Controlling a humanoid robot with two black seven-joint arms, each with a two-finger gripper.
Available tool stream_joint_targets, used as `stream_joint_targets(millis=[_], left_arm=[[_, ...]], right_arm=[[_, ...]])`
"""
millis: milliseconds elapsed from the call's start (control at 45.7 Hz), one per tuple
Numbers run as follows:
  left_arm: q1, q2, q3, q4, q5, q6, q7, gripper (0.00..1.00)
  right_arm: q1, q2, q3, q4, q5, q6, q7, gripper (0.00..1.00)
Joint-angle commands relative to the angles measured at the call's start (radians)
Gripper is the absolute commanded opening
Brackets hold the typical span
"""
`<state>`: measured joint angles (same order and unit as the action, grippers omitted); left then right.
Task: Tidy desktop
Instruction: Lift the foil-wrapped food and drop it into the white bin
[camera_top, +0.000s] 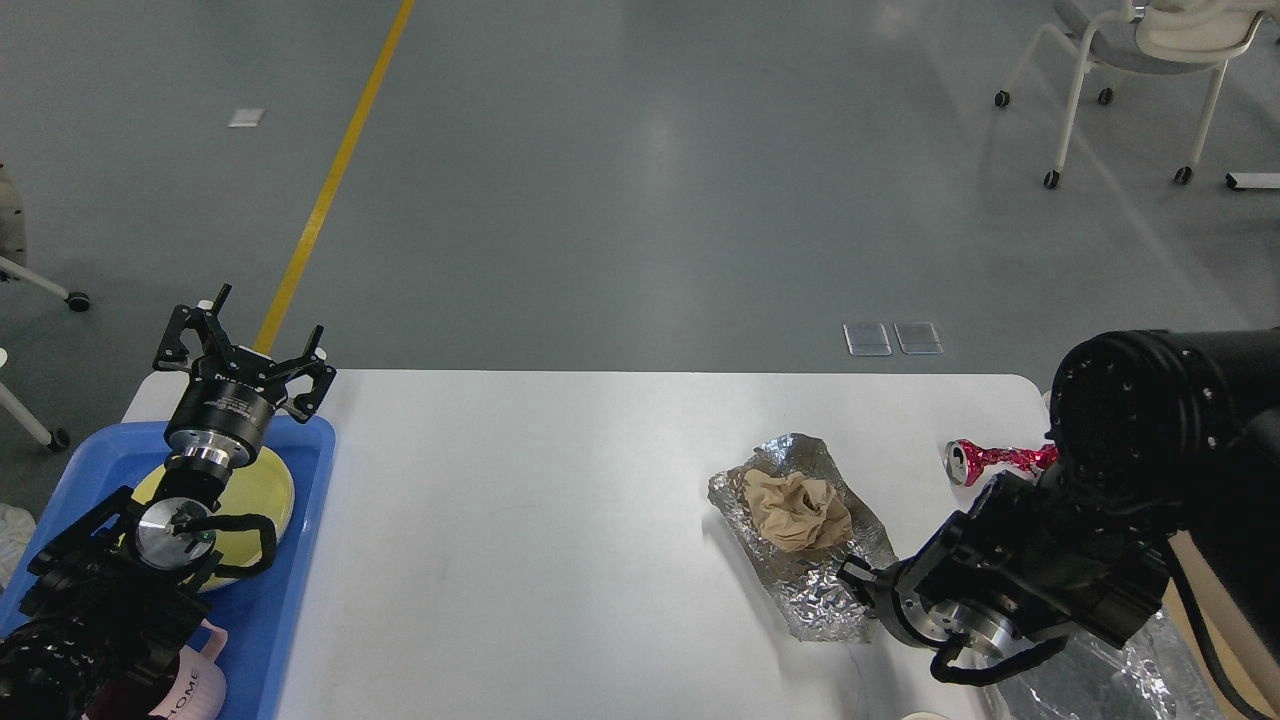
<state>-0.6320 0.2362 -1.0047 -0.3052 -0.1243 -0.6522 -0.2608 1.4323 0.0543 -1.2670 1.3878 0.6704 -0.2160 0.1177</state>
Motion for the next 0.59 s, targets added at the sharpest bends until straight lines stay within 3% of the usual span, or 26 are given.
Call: stream_joint_targets(millis=[0,153,241,481,569], left_arm=[[0.000,0.000,0.000,0.000,0.000,0.000,0.000,0.98],[0.000,0.000,0.000,0.000,0.000,0.000,0.000,0.98],[0.000,0.000,-0.002,0.000,0.000,-0.001,0.000,0.98],[0.000,0.000,-0.002,0.000,0.000,0.000,0.000,0.98],[0.005,0.000,-0.003,0.000,0.000,0.000,0.000,0.98]], right_arm=[[0.037,-0.004,-0.002,0.017,-0.002,0.007,0.002,0.00],[0.154,-0.022,-0.018,0.060,-0.037,0.044,0.007,0.00],[0.275,-0.080,-0.026,0.096,-0.133,0.118,0.008,0.00],[0.681,-0.220,-0.015,0.158,-0.353,0.568,0.014,0.00],[0.767,-0.237,-0.006,0.160,-0.371,0.682,0.019,0.00]])
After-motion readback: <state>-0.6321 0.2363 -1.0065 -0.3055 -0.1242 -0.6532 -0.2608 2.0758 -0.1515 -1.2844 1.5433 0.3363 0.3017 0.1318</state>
